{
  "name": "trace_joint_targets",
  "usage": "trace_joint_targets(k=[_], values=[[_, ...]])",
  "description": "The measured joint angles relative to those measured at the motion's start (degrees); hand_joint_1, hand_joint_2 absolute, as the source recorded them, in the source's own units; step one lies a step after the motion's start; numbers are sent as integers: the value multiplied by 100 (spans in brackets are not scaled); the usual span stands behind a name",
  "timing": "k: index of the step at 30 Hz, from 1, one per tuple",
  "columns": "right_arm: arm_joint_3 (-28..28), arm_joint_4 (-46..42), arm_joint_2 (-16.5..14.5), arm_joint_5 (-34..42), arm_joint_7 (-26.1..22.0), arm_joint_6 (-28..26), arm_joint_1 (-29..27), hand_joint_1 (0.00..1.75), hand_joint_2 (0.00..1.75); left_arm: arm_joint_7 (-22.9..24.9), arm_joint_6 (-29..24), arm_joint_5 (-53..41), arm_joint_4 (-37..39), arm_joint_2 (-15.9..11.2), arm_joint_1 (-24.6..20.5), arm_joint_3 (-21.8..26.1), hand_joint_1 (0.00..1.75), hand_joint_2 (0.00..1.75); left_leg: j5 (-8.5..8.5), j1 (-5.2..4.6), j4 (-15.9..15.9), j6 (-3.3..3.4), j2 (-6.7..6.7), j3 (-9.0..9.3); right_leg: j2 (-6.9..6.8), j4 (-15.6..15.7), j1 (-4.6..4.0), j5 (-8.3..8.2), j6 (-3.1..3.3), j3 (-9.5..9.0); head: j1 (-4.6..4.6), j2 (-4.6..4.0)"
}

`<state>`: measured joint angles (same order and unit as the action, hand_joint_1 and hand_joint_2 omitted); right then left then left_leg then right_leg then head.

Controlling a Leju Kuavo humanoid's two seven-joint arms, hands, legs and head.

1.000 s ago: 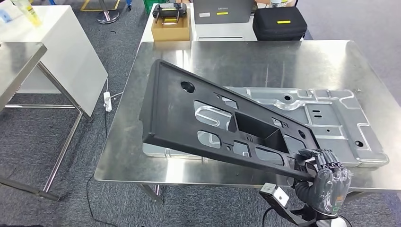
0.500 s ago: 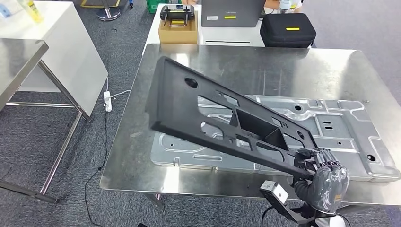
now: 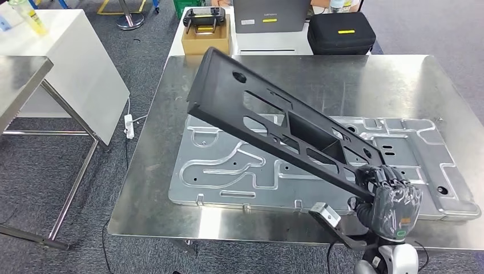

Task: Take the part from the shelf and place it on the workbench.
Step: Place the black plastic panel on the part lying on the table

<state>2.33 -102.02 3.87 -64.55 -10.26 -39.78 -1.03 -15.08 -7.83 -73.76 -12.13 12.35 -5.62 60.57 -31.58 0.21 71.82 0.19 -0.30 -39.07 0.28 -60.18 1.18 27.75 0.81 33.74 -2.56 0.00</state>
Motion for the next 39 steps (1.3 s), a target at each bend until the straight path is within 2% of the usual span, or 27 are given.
trace_joint_targets(k=[1, 3, 4, 6, 8, 9, 10, 12, 13, 14, 15, 17, 18, 19, 20, 21, 23, 25, 27, 28, 29, 30, 31, 33, 35, 38, 39], values=[[-10, 51, 32, -154, 88, 0, 66, 171, 175, 14, 1, -13, 0, 0, -10, -19, 0, 0, 238, -3, -379, 30, 0, 153, 4, 1, -2, 8, -7, -20, 0, 0], [-40, 170, 97, -558, 311, 0, 209, 170, 175, 43, 3, -45, 0, 0, -45, -53, 0, 0, 494, -37, -1033, 105, -2, 436, 6, 10, -10, 17, -44, -39, 0, 0], [-56, 242, 134, -768, 427, 0, 277, 169, 175, 60, 4, -61, 0, 1, -65, -67, 0, 0, 525, -56, -1202, 134, -3, 507, 6, 16, -11, 16, -72, -38, -1, 0], [-92, 397, 211, -1145, 644, 0, 383, 169, 175, 95, 8, -89, 0, 4, -90, -96, 0, 0, 514, -75, -1290, 169, -6, 534, 4, 45, -8, 1, -144, -40, 1, 0], [-121, 541, 294, -1460, 834, 5, 469, 169, 175, 122, 11, -110, 0, 8, -96, -134, 0, 0, 556, -51, -1367, 215, -1, 573, -3, 23, -2, 39, -207, -44, -2, 0], [-136, 615, 338, -1619, 936, 13, 516, 169, 175, 134, 14, -122, 0, 11, -103, -153, 0, 0, 578, -38, -1411, 251, 3, 596, -6, -84, -2, 115, -228, -2, -3, 0], [-157, 701, 391, -1756, 1052, 30, 559, 169, 175, 144, 18, -132, 0, 16, -115, -174, 0, 0, 591, -33, -1436, 280, 7, 611, -9, -337, 3, 259, -242, 115, -5, 0], [-206, 884, 479, -1940, 1287, 86, 606, 169, 175, 170, 27, -149, 0, 25, -131, -201, 0, 0, 586, -51, -1434, 324, 7, 608, -9, -1064, 4, 584, -264, 478, -7, 0], [-230, 989, 519, -1983, 1406, 123, 613, 169, 175, 188, 30, -157, 0, 28, -132, -209, 0, 0, 578, -60, -1427, 332, 5, 608, -9, -1364, 5, 667, -272, 639, -7, 0], [-249, 1086, 550, -1997, 1501, 158, 613, 168, 175, 202, 31, -165, 0, 30, -128, -214, 0, 0, 568, -67, -1416, 336, 3, 609, -10, -1450, 5, 628, -275, 702, -6, 0], [-268, 1180, 582, -2005, 1592, 191, 614, 168, 175, 215, 32, -172, 0, 33, -126, -220, 0, 0, 556, -71, -1400, 336, 0, 611, -10, -1334, 4, 491, -271, 666, -7, 0], [-307, 1352, 632, -2014, 1729, 243, 622, 168, 175, 230, 33, -181, 0, 43, -130, -240, 0, 0, 515, -74, -1352, 321, -5, 613, -11, -647, -3, 94, -237, 364, -7, 0], [-327, 1441, 649, -2017, 1793, 276, 630, 167, 175, 234, 33, -184, 0, 50, -137, -253, 0, 0, 492, -86, -1316, 304, -8, 602, -14, -312, -19, -24, -212, 213, -8, 0], [-350, 1535, 661, -2020, 1858, 308, 638, 166, 175, 240, 34, -185, 0, 55, -142, -269, 0, 0, 478, -94, -1291, 282, -9, 587, -17, -86, -36, -84, -191, 110, -6, 0], [-374, 1634, 668, -2023, 1923, 341, 642, 163, 175, 247, 35, -186, 0, 58, -142, -284, 0, 0, 470, -101, -1279, 261, -9, 574, -17, 3, -52, -73, -172, 72, -6, 0], [-402, 1734, 671, -2025, 1982, 370, 641, 160, 175, 255, 37, -186, 0, 61, -143, -297, 0, 0, 469, -109, -1275, 239, -9, 566, -16, 25, -66, -64, -155, 65, -4, 0], [-457, 1913, 673, -2028, 2058, 403, 636, 152, 175, 269, 38, -187, 0, 62, -142, -316, 0, 0, 437, -115, -1262, 196, -9, 564, -13, 59, -26, -84, -109, 52, -3, 0], [-485, 2078, 674, -2030, 2103, 419, 639, 136, 175, 280, 38, -190, 0, 63, -149, -332, 0, 0, 233, -106, -962, 129, -6, 439, -21, 109, 20, -104, -62, 22, 10, 0], [-490, 2246, 673, -2035, 2135, 422, 641, 62, 175, 290, 38, -193, 0, 64, -150, -343, 0, 0, -93, -56, -284, 59, -3, 118, -30, 116, 23, -99, -40, 12, 21, 0], [-491, 2327, 673, -2038, 2146, 421, 640, 31, 175, 294, 38, -193, 0, 64, -146, -345, 0, 0, -195, -28, 40, 31, -3, -48, -31, 115, 26, -95, -36, 10, 20, 0], [-492, 2402, 673, -2041, 2155, 417, 638, 1, 175, 298, 38, -193, 0, 63, -141, -346, 0, 0, -198, -5, 206, 8, -3, -146, -31, 114, 31, -89, -37, 5, 21, 0], [-492, 2470, 673, -2044, 2169, 407, 639, 0, 175, 301, 37, -193, 0, 63, -138, -346, 0, 0, -91, 17, 163, -9, -2, -143, -29, 113, 39, -81, -42, -5, 21, 0], [-492, 2529, 673, -2046, 2187, 392, 639, 0, 175, 303, 37, -193, 0, 63, -138, -347, 0, 0, 99, 35, -83, -19, -1, -40, -26, 112, 49, -71, -55, -23, 21, 0], [-491, 2623, 673, -2051, 2219, 355, 641, 0, 175, 304, 33, -192, 0, 63, -146, -349, 0, 0, 459, 44, -828, -19, 0, 307, -22, 107, 59, -40, -103, -64, 22, 0], [-489, 2687, 673, -2054, 2224, 318, 640, 0, 175, 307, 30, -190, 0, 63, -156, -352, 0, 0, 545, 23, -1244, 15, -5, 507, -20, 102, 48, -21, -172, -75, 19, 0], [-479, 2744, 676, -2056, 2218, 241, 641, 0, 44, 309, 27, -185, 0, 62, -150, -354, 0, 0, 535, 2, -1324, 118, -9, 543, -23, 111, 59, -14, -277, -85, 15, 0], [-475, 2753, 680, -2056, 2218, 214, 640, 0, 0, 308, 26, -182, 0, 62, -149, -354, 0, 0, 549, 7, -1354, 164, -7, 559, -25, 44, 68, 42, -298, -63, 14, 0]])
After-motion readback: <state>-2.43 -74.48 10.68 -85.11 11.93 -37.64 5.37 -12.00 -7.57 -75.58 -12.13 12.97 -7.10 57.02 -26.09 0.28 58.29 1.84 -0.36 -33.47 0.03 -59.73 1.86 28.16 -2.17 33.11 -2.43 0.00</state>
